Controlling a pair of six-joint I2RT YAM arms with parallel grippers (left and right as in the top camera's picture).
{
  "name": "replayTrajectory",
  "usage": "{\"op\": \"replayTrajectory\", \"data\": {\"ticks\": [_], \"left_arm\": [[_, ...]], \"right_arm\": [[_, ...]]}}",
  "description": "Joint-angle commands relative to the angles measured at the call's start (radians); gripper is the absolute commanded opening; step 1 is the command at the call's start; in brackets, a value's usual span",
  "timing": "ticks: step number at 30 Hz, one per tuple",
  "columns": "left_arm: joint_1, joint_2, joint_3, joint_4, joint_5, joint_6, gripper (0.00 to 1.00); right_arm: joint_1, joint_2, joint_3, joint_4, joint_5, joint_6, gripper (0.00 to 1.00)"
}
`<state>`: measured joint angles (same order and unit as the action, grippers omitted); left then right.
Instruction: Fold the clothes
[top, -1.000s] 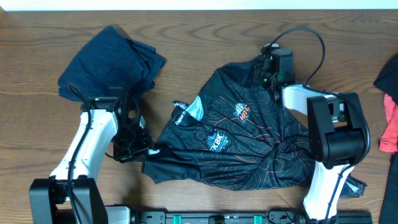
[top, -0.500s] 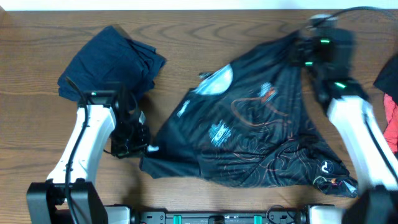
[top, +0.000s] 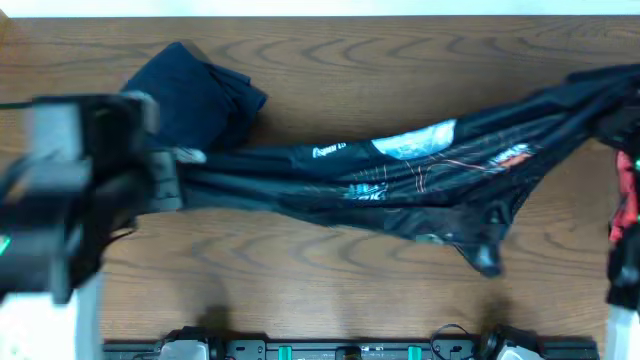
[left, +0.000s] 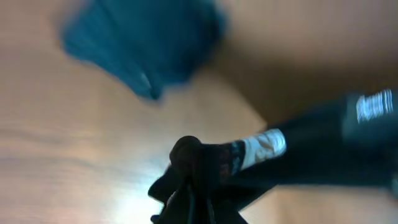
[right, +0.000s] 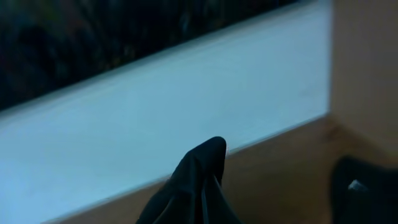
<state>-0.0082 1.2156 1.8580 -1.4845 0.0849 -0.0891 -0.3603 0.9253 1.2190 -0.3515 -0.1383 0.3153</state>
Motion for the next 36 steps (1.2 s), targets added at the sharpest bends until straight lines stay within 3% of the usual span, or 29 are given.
{"op": "replayTrajectory", "data": {"ticks": [1, 8, 12, 21, 27, 32, 36], "left_arm": [[0.002, -0.047, 0.222, 0.0, -0.167, -0.074, 0.06], [0.001, -0.072, 0.639, -0.006, -0.235, -0.104, 0.06], [0.001, -0.075, 0.743, -0.031, -0.235, -0.104, 0.06], [-0.022, -0.079, 0.746, -0.003, -0.199, -0.035, 0.06], [-0.029, -0.016, 0.663, 0.026, -0.198, -0.008, 0.06], [-0.029, 0.127, 0.573, 0.048, -0.192, -0.008, 0.06], [-0.029, 0.29, 0.558, 0.111, -0.096, 0.056, 0.06]], "right_arm": [[-0.076, -0.04, 0.113, -0.019, 0.019, 0.026, 0.01], [-0.1, -0.028, 0.251, -0.036, 0.161, 0.024, 0.01], [-0.1, -0.024, 0.295, -0.069, 0.175, 0.02, 0.01], [-0.096, -0.024, 0.401, -0.188, 0.269, -0.026, 0.01], [-0.067, 0.009, 0.4, -0.231, 0.212, -0.025, 0.01], [-0.063, 0.134, 0.4, -0.282, 0.076, -0.025, 0.01], [-0.063, 0.315, 0.4, -0.283, -0.034, -0.026, 0.01]]}}
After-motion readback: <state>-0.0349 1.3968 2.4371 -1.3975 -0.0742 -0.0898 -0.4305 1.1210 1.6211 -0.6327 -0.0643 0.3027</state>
